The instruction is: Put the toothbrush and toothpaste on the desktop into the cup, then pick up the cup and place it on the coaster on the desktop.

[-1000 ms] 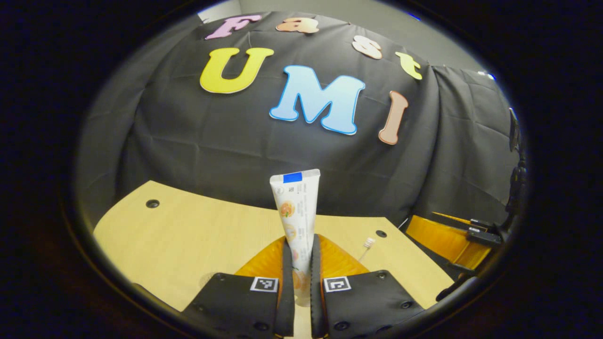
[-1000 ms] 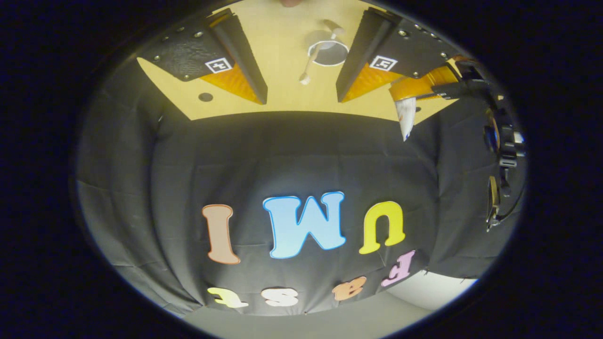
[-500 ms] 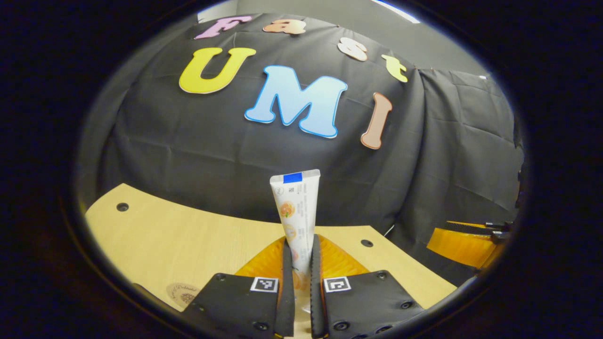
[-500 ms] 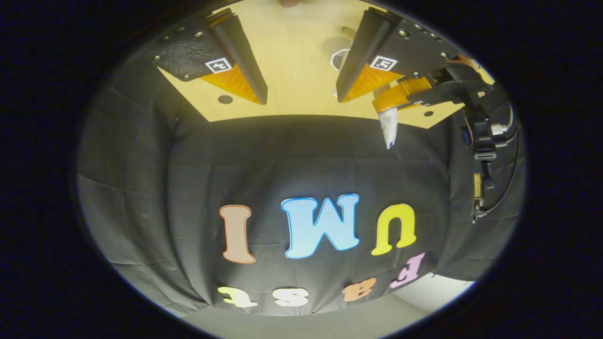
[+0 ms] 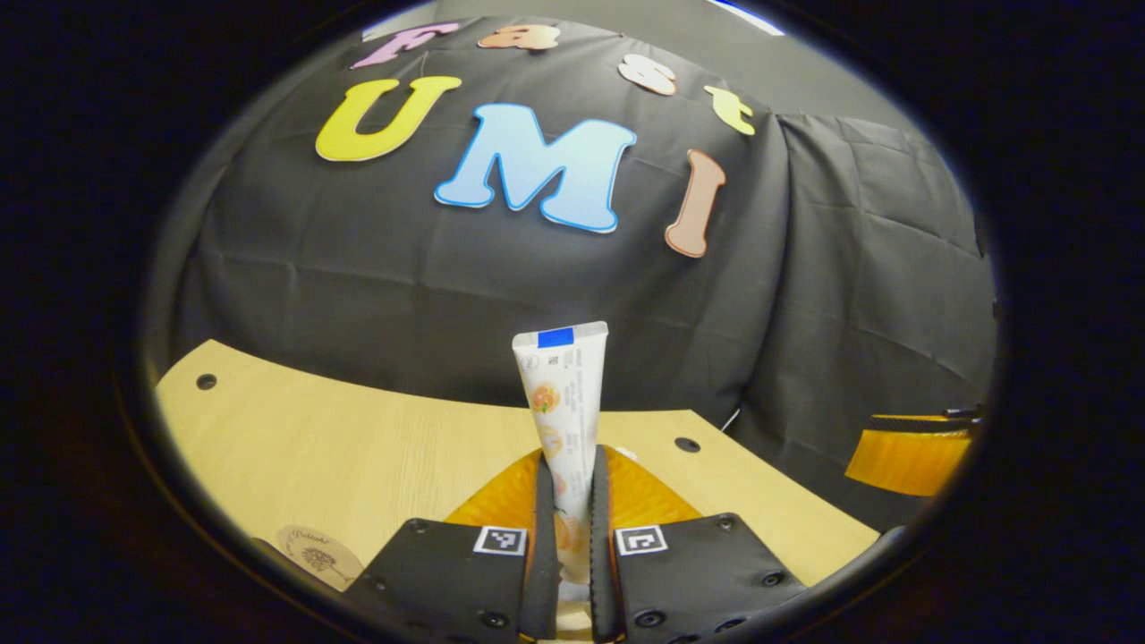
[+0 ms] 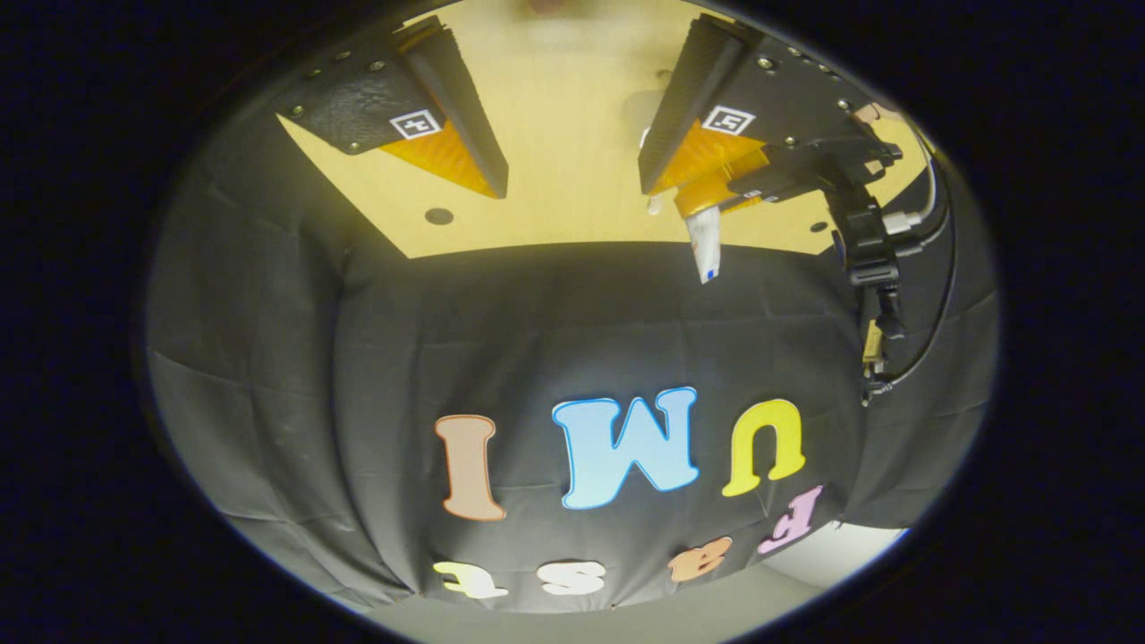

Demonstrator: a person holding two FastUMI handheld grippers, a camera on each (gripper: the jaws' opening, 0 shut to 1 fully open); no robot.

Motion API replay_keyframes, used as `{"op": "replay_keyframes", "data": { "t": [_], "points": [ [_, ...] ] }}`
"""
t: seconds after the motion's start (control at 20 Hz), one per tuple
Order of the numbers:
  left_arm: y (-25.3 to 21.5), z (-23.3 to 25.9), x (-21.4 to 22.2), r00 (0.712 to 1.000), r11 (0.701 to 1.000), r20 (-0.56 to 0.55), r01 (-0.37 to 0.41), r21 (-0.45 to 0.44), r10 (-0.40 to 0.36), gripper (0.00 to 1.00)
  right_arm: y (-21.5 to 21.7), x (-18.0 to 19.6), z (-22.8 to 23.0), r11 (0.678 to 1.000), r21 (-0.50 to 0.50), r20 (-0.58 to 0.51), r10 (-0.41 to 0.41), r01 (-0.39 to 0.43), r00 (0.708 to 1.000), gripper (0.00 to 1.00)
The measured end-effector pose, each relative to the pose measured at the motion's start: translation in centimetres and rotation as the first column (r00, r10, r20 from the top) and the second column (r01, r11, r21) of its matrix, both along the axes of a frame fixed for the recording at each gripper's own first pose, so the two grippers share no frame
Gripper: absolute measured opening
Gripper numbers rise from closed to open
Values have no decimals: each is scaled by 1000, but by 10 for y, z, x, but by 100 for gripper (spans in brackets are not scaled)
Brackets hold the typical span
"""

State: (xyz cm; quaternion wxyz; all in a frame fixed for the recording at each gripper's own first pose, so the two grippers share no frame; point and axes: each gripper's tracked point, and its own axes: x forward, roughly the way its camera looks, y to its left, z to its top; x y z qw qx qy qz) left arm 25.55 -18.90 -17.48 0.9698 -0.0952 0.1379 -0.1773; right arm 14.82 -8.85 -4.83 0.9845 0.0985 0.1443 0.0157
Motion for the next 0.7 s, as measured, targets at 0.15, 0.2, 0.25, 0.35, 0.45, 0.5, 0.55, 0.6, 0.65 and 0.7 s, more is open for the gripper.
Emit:
{"op": "replay_keyframes", "data": {
  "t": [0.15, 0.2, 0.25, 0.35, 0.45, 0.5, 0.55, 0.6, 0.65, 0.7],
  "points": [
    [-3, -9, -4, 1000, 999, -7, 8, 38, -8, 29, 2, 0, -2, 1000, 7, -13, 6, -6, 1000, 90],
    [-3, -9, -5, 1000, 999, -9, 13, 45, -12, 29, 3, -1, -4, 1000, 7, -15, 7, -7, 1000, 90],
    [-1, -7, -6, 1000, 998, -8, 10, 54, -10, 43, 4, 0, -5, 1000, 7, -16, 11, -11, 1000, 90],
    [0, -5, -3, 1000, 998, -1, 7, 59, -7, 71, 8, 0, -6, 1000, 7, -19, 20, -20, 1000, 90],
    [5, 1, -9, 1000, 998, 7, -2, 57, 2, 86, 14, 2, -7, 1000, 6, -23, 31, -31, 999, 90],
    [8, 5, -11, 1000, 998, 12, -4, 56, 4, 89, 16, 1, -8, 999, 5, -23, 36, -35, 999, 90],
    [12, 10, -13, 1000, 998, 19, -12, 57, 11, 89, 20, 2, -8, 999, 4, -25, 40, -40, 999, 90],
    [16, 12, -15, 999, 998, 25, -21, 62, 20, 92, 23, 2, -9, 999, 4, -28, 46, -46, 999, 90],
    [22, 16, -16, 999, 997, 33, -33, 67, 31, 92, 27, 3, -9, 999, 5, -32, 52, -52, 998, 90],
    [28, 21, -18, 998, 997, 40, -41, 68, 39, 92, 32, 3, -11, 998, 6, -38, 57, -57, 998, 90]
  ]
}}
